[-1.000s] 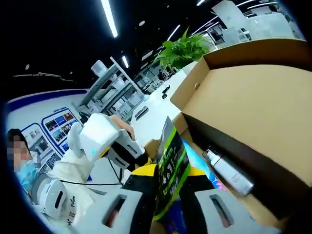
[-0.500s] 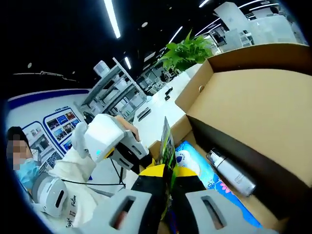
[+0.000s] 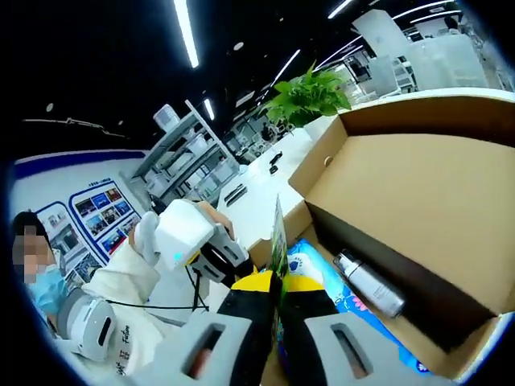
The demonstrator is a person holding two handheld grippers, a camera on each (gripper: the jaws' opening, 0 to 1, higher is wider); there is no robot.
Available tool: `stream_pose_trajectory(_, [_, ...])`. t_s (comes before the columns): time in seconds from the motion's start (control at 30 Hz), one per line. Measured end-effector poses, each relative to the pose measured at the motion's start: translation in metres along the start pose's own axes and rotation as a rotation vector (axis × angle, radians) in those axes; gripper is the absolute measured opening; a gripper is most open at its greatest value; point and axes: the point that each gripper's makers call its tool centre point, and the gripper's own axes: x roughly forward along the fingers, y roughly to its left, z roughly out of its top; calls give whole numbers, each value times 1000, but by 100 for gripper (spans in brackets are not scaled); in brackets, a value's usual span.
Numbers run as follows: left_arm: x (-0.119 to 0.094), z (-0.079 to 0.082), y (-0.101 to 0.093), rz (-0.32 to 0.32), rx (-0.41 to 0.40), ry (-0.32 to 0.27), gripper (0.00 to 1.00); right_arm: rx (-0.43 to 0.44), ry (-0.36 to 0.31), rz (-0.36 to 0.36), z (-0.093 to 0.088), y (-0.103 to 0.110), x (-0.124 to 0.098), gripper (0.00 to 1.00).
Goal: Operate the shoe box by opening the lid, removing the specified soft item, and placing it in the target area until the item is outside and the box remains undamaged.
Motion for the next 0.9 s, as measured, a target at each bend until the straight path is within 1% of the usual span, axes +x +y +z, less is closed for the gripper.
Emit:
stream_pose_trajectory(0.1, [0,0,-5,0,2,-1,1,3,-14,-3,1,-2,-12,0])
stream_pose_trajectory(0.27, [1,-1,-15,-2,0,0,1,-3,-25,-39,3,-6,-35,0])
stream_pose_trajectory(0.43, [2,-1,-21,-2,0,0,1,18,-64,-33,12,-4,-57,0])
stream_pose_trajectory(0.57, [2,-1,-24,-1,0,0,1,23,-73,-45,10,-4,-72,0])
stream_pose_trajectory(0.7, [2,-1,-28,-3,-2,1,1,38,-104,-37,12,0,-88,0])
stream_pose_trajectory(0.83, [1,-1,-14,-3,1,-2,1,55,-123,-60,11,0,-104,0])
stream_pose_trajectory(0.9, [1,-1,-14,-2,3,-3,1,60,-128,-62,11,-1,-113,0])
